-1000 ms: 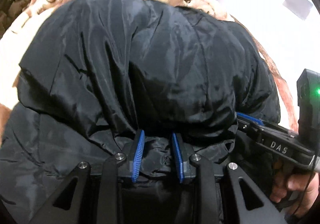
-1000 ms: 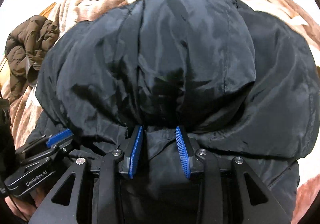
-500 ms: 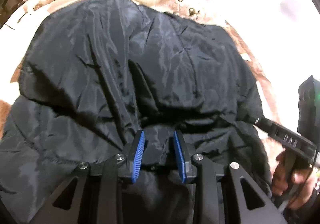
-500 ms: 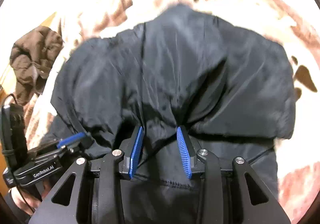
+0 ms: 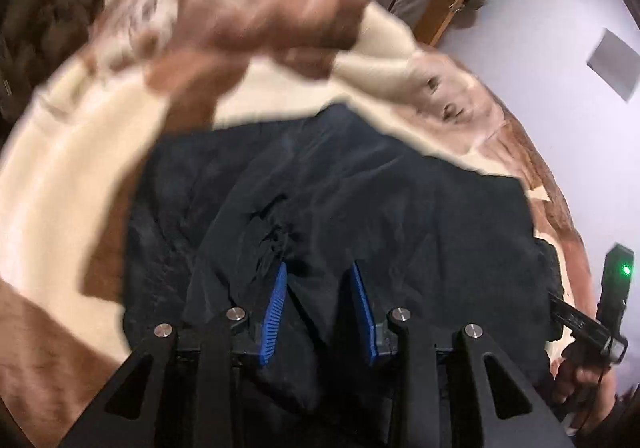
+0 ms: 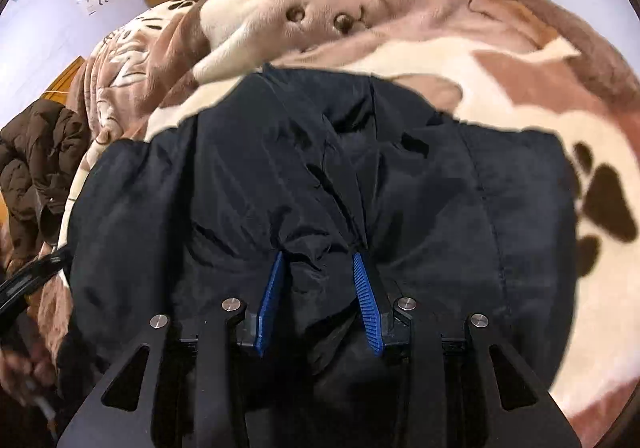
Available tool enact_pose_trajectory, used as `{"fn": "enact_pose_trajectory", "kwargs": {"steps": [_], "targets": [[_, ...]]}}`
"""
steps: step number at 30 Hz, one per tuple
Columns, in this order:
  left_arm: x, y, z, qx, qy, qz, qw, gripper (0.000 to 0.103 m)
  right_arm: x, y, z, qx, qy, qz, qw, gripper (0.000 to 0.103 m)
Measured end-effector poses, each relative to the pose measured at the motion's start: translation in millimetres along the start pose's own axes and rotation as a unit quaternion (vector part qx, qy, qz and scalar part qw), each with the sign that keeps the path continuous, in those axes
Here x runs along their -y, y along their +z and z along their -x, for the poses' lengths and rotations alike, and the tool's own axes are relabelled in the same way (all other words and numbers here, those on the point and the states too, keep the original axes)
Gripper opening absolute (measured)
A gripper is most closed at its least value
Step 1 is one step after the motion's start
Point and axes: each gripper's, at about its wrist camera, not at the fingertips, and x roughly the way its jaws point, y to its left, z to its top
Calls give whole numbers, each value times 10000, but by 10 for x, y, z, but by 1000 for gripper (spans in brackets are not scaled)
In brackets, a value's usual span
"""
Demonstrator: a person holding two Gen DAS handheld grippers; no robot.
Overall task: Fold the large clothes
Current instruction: 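Carry the held hem over and lay it onto the hood with both grippers, then open both grippers and withdraw them from the folded jacket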
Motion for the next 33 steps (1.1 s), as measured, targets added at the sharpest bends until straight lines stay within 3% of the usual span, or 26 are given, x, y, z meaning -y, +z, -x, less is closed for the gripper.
{"fn": "enact_pose_trajectory", "kwargs": {"steps": [7, 10, 15, 18, 22, 26, 31, 33], "targets": [[94, -208, -171, 68, 146, -148, 9998, 34, -16, -2, -76, -3, -102, 107, 9999, 36], [200, -140, -27, 44, 233, -309, 9992, 34, -16, 19, 187, 59, -48, 37, 10000, 36], [383, -283, 421, 341, -282, -421, 9981, 34, -153, -178, 759, 606, 313, 49, 9977, 36], [624, -471, 335, 188, -543, -653, 9962, 34, -387, -335, 689, 453, 555, 336, 9969, 36], [736, -637, -125, -316, -309, -738, 9963, 34, -426, -387, 222, -21, 348, 438, 9984, 36], [734, -636, -270, -344, -244, -688, 9967, 34, -475, -381, 20, 34, 77, 725, 9973, 36], [794, -592, -216, -488, -160, -720, 9961, 34, -505, -334, 167, -69, 43, 623, 9980, 36], [821, -582, -21, -456, -234, -658, 9965, 34, -547, -353, 438, 101, 122, 590, 9981, 36]]}}
